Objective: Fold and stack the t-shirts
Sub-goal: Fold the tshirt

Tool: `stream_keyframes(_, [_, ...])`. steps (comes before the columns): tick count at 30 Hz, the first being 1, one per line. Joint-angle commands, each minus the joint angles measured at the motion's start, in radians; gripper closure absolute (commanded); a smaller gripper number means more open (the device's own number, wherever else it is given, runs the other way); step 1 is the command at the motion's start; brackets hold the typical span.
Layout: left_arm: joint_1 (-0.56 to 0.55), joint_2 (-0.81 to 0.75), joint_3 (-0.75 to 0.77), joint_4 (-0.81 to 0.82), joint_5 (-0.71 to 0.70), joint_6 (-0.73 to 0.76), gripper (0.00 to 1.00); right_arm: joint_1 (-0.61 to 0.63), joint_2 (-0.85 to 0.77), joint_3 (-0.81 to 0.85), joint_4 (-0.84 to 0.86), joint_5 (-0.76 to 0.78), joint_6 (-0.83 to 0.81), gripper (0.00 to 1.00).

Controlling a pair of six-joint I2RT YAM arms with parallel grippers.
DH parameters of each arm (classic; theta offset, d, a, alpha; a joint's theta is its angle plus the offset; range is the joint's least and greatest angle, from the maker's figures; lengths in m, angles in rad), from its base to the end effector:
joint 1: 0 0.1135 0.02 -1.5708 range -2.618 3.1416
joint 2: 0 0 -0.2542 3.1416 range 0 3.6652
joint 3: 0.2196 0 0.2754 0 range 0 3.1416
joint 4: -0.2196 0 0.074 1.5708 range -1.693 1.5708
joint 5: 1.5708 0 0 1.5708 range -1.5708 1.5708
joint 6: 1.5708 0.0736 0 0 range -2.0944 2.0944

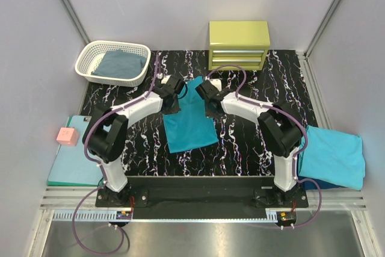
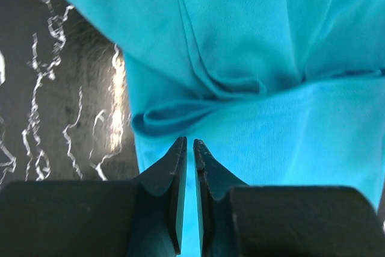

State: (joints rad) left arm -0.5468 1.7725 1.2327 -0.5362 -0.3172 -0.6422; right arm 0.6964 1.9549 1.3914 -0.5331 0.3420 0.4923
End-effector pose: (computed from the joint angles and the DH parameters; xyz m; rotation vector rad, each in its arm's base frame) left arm 0.3542 -0.1887 0.1492 -0.2253 2.5513 -0.0229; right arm 0.3534 0.2633 0.1288 -0.1547 2.5601 -0.0199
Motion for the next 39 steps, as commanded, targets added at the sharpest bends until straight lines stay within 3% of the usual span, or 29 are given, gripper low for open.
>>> stream_keyframes(1, [0.015, 0.054, 0.074, -0.013, 0.043, 0.033, 0.88, -0.011, 0.021, 0.044, 0.015, -0.04, -0.012, 0.96])
stream_keyframes(9, [0.028, 0.151, 0.123, -0.019, 0.099, 0.053, 0.89, -0.011, 0.024, -0.002, 0.024, -0.089, 0.015, 1.0])
stream_keyframes(21, [0.038, 0.277, 0.292, -0.048, 0.165, 0.108, 0.88, -0.005, -0.083, -0.225, 0.081, -0.15, 0.083, 1.0])
stream_keyframes(28, [0.036, 0.236, 0.288, -0.061, 0.119, 0.093, 0.78, -0.005, -0.105, -0.258, 0.088, -0.104, 0.074, 0.99])
stream_keyframes(32, [0.035, 0.118, 0.213, -0.041, 0.051, 0.091, 0.66, -0.005, -0.149, -0.224, 0.061, -0.058, 0.066, 0.66])
stream_keyframes(36, [0.034, -0.048, 0.11, -0.002, 0.032, 0.104, 0.61, -0.005, -0.25, -0.201, 0.041, -0.008, 0.061, 0.56])
stream_keyframes(39, [0.033, -0.146, 0.028, -0.004, 0.035, 0.093, 0.61, -0.005, -0.303, -0.183, 0.001, -0.008, 0.064, 0.55])
